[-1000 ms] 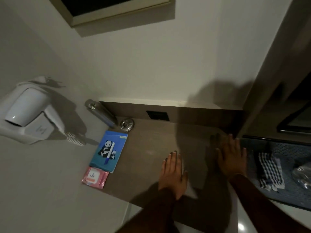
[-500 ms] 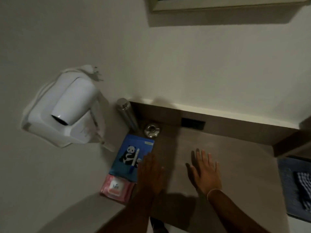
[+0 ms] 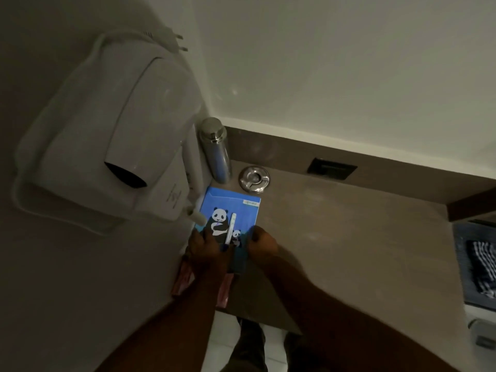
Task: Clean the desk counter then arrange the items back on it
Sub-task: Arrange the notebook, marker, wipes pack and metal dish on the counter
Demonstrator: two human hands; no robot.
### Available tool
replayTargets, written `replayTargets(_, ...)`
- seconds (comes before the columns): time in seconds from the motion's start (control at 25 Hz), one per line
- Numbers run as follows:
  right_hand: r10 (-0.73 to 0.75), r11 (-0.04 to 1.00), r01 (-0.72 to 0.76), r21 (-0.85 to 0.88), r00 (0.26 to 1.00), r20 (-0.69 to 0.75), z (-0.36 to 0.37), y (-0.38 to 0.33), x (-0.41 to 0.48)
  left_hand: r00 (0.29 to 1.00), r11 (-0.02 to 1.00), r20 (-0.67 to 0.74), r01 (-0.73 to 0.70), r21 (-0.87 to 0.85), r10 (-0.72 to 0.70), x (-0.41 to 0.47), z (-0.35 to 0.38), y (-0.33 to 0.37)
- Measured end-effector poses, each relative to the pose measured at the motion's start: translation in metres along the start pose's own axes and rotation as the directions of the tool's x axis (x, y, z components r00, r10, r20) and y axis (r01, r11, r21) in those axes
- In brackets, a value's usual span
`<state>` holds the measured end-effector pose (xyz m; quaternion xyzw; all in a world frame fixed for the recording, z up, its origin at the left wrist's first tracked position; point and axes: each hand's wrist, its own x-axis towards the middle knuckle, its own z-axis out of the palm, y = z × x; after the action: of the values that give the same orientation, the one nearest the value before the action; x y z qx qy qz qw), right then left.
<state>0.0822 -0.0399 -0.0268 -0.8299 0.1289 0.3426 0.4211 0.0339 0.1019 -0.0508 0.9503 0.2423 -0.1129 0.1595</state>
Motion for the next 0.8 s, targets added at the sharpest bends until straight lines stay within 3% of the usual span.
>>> replayTargets(0.12,0.183,0.951,-0.161,0.263,0.981,-0.063,0.014,-0.015,0.007,0.995,0.997,-0.082,-0.065,-0.034,0.062,-0.003,-0.004,0.000)
replayTargets(0.28,0.333,0.794,-0.304,0.527,0.942,0.041,0.013,-0.017,0.015,0.997,0.999,-0.057,-0.045,-0.022,0.043,0.004,-0.016,0.000)
replayTargets(0.4,0.342,0.761,-0.330,0.559,0.936,0.086,0.015,-0.021,0.019,0.978,0.971,-0.145,-0.173,-0.162,0.150,0.001,-0.022,-0.003)
replayTargets(0.6,0.257,0.867,-0.227,0.443,0.966,-0.009,0.032,-0.025,0.016,0.993,0.963,-0.078,-0.107,-0.246,0.090,0.002,-0.025,-0.009)
replayTargets(0.8,0.163,0.840,-0.115,0.530,0.986,-0.044,0.015,-0.010,0.006,0.987,0.984,-0.141,-0.098,-0.146,0.077,-0.003,-0.024,-0.006)
